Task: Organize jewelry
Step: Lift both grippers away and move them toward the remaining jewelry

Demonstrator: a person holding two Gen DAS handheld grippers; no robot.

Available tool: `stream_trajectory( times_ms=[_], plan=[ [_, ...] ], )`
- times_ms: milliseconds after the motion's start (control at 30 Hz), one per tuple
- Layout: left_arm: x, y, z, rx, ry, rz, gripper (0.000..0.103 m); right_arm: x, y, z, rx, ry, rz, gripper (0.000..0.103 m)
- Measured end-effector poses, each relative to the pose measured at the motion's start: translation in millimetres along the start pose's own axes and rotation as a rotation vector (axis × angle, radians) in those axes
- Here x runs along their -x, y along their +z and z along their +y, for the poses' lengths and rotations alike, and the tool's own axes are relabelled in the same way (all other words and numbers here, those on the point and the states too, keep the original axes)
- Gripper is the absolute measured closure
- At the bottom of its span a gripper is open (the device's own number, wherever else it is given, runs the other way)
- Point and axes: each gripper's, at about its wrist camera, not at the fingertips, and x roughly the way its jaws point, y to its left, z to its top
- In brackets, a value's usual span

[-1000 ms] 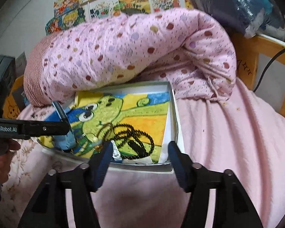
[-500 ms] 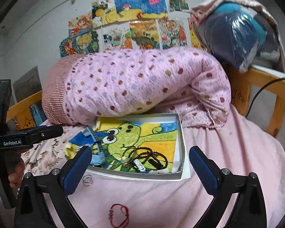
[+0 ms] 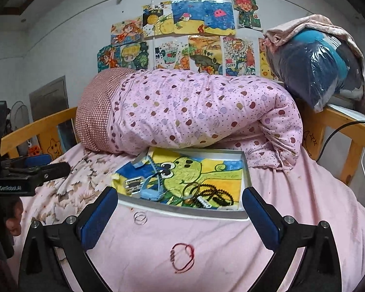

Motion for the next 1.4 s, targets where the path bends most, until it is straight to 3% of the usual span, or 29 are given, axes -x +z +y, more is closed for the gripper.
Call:
stream_trajectory(
  times_ms=[333,567,933,1100,1400],
  plan=[
    [18.8,-34.2,18.8,-0.004,0.037,0.042,0.002,10.8,-10.0,28.1,0.043,-0.002,0.013,0.0],
    [14.2,-47.1,29.9,0.023,0.056,0.067,0.002,1.3,-28.8,33.2,0.018,-0.006,0.084,0.0],
    [-23.4,-71.9,39.0,0.05,0.043,0.223,0.002,-43.1,-71.7,19.2,0.005,-0.073,0.304,0.0],
    [-48.9,-77.7,35.6,0.033,0.027,0.293,0.002,-65.3,-94.6,9.3,0.008,-0.041,0.388,0.0],
    [-105.5,-73.1,17.4,-0.028,-0.065,0.342,0.002,-88.4,-117.8,1.4,0.073,0.011,0.462,0.0]
  ],
)
